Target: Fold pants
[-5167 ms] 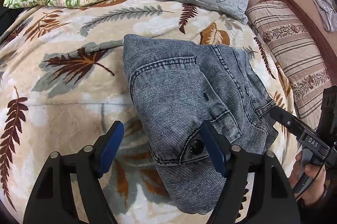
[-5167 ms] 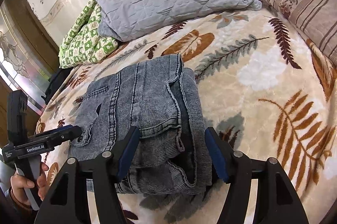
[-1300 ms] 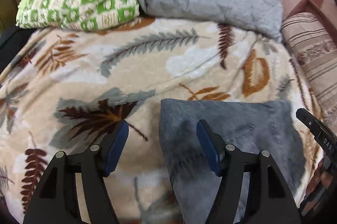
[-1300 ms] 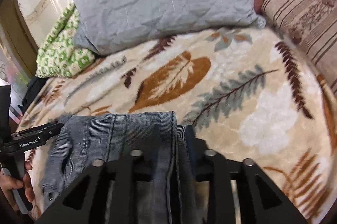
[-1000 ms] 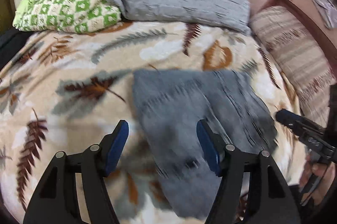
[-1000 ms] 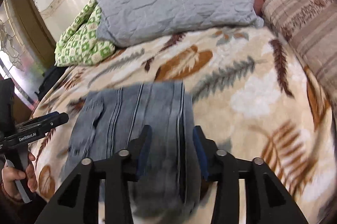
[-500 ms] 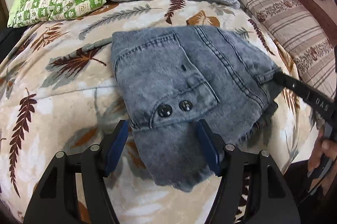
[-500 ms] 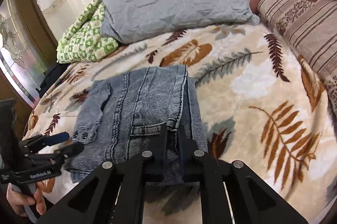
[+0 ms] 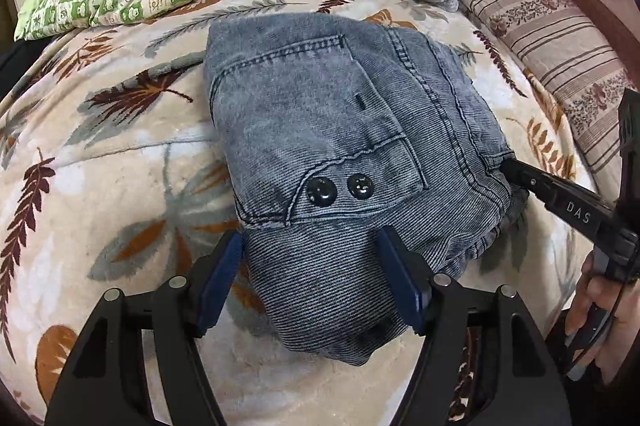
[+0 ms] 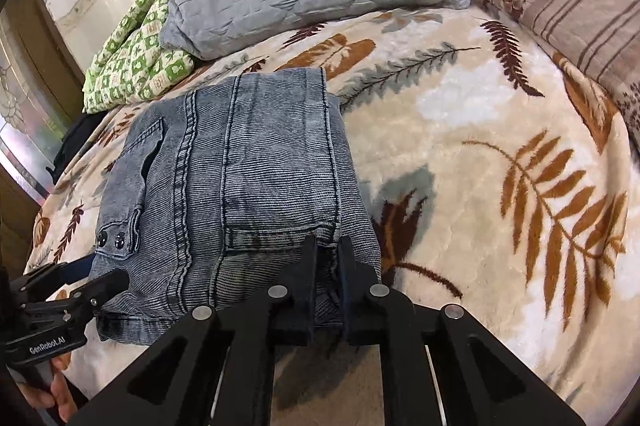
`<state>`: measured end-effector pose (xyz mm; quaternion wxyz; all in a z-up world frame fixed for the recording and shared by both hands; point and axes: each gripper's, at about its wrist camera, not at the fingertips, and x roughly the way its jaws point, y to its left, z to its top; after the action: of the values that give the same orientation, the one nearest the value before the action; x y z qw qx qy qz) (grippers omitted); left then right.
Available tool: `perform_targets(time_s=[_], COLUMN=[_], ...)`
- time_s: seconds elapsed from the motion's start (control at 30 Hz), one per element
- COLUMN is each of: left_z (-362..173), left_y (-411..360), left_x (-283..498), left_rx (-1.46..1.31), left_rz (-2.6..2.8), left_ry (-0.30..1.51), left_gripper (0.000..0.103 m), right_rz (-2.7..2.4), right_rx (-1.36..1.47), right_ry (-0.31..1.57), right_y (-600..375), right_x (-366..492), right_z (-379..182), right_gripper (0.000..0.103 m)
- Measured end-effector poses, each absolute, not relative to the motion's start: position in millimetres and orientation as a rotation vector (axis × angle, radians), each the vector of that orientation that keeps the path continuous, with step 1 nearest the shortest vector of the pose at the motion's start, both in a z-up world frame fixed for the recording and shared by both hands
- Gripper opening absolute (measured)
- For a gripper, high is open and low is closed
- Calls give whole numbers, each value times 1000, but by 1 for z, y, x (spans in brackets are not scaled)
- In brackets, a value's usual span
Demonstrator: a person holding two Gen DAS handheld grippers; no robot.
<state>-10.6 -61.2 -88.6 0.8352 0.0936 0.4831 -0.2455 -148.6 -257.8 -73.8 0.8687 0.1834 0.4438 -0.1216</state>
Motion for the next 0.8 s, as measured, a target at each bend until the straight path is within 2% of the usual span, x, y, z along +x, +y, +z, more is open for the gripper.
perform_targets(time_s=[0.1,0.13,0.27,0.4,0.57,0.77,0.8], left_z=[-75,-72,-75,-91,-99,-78,-73], left_y=[-59,-58,-59,-57,-56,-51,-51], left_x=[-18,-21,-30,-29,-30,-31,-32], left_rx=[223,233,266,216,198,211,216], left_rz=[-522,-525,-518,-515,-506,-501,-498], left_ry=[983,970,960,990,969,940,926], left_gripper=[69,69,68,70,78,76,76], right_rz=[-274,-280,-263,-273,-283,-282,-285], right_rx=[395,396,383,377,335,341,349], right_ry=[907,900,883,929,933,960,955], right_y=[-259,-258,-248,-240,-240,-243,-244], right_x=[-154,-156,-164,-161,-160,-159,-159], right_z=[-59,-54,-40,-58,-78,-68,-62], right_gripper=[22,23,24,24,23,23,26])
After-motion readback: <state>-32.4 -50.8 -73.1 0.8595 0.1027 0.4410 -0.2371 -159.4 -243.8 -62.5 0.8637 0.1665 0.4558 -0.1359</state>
